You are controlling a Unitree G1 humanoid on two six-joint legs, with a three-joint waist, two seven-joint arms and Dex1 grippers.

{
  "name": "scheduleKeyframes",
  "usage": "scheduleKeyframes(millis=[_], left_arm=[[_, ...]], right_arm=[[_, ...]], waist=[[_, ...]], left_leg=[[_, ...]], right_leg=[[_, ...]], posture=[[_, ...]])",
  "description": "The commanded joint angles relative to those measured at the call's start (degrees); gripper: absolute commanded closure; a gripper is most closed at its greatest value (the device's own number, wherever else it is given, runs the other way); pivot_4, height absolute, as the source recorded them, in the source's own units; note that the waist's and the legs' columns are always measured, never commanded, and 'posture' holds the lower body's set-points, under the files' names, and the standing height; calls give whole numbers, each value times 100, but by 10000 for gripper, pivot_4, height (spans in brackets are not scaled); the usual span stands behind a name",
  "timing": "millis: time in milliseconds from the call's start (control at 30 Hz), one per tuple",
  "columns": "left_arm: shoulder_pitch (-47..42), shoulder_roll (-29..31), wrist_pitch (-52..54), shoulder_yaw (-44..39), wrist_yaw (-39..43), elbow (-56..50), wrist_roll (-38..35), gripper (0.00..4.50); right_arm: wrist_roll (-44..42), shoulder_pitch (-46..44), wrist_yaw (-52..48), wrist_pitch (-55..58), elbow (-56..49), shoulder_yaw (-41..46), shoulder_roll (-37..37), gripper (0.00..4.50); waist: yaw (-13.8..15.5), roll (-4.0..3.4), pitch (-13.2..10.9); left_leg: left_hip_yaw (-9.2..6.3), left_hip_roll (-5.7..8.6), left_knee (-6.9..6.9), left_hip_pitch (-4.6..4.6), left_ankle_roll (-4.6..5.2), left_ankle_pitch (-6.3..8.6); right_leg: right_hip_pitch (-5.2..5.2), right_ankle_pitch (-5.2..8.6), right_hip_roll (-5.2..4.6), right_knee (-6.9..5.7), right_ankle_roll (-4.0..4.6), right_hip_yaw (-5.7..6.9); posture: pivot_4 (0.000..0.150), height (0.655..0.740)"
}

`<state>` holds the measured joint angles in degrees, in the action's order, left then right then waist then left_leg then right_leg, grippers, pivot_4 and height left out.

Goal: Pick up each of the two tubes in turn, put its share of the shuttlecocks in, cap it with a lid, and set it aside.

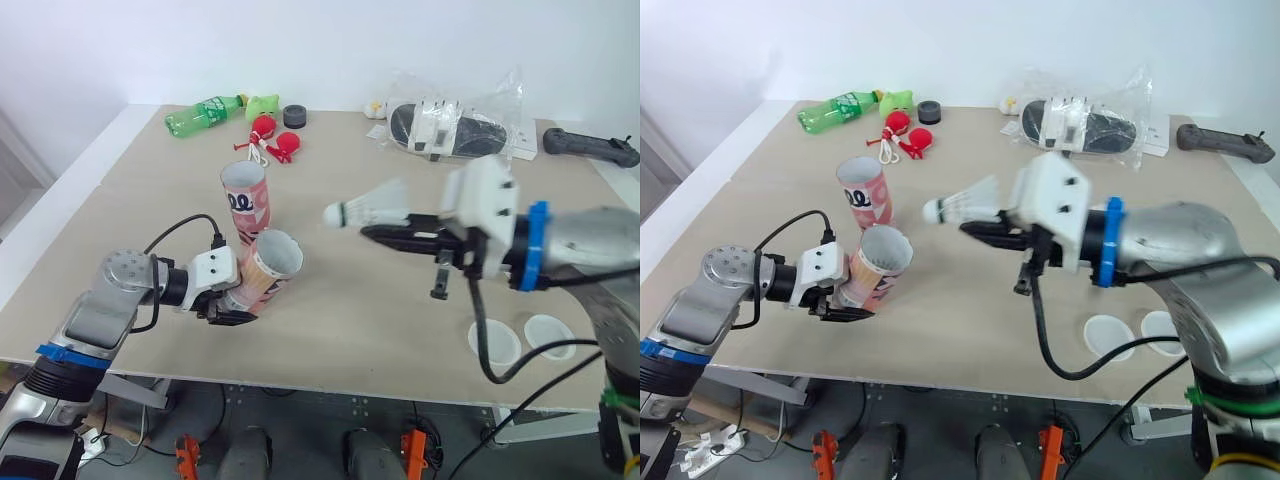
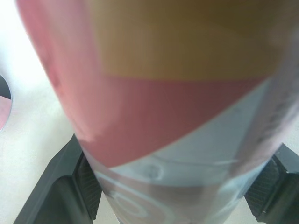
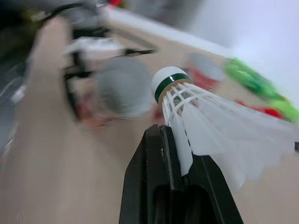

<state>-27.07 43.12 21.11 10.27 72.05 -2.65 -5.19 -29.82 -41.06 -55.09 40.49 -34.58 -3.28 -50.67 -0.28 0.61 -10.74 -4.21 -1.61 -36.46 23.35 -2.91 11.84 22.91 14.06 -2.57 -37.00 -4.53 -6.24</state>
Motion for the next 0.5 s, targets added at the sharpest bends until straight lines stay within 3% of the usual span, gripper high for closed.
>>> scheduleKeyframes(millis=[33, 233, 367, 467, 500], left_arm=[[43, -131, 12, 415, 3, 140, 111, 12488], [83, -135, 68, 406, -22, 30, 103, 12488], [172, -152, 108, 385, -95, -69, 92, 12488], [243, -150, 136, 379, -138, -142, 79, 12488], [256, -148, 142, 380, -147, -157, 77, 12488]], right_arm=[[729, -834, -696, -893, 624, -941, 169, 44605], [1760, -1588, -1134, -1822, 1522, -1900, 654, 44605], [2168, -1606, -1267, -2140, 1801, -2150, 835, 44605], [2225, -1591, -1272, -2186, 1899, -2134, 1049, 35403], [2245, -1599, -1306, -2214, 1916, -2135, 1095, 30360]], waist=[[-3, -1, 0], [12, 0, 1], [36, 0, 1], [40, 0, 1], [40, 0, 1]], left_leg=[[3, 0, 0, -1, -1, -2], [6, -3, 2, 4, -3, -8], [6, -2, 3, 15, -3, -9], [6, -2, 4, 15, -4, -9], [6, -2, 4, 15, -4, -9]], right_leg=[[2, 0, -1, -1, 0, 0], [14, 5, -3, 0, -6, 4], [3, 6, -4, -1, -8, 7], [3, 6, -4, -3, -8, 7], [3, 6, -3, -4, -8, 8]], posture=[[1500, 7400], [1500, 7400], [1500, 7400], [1500, 7400], [1500, 7400]])
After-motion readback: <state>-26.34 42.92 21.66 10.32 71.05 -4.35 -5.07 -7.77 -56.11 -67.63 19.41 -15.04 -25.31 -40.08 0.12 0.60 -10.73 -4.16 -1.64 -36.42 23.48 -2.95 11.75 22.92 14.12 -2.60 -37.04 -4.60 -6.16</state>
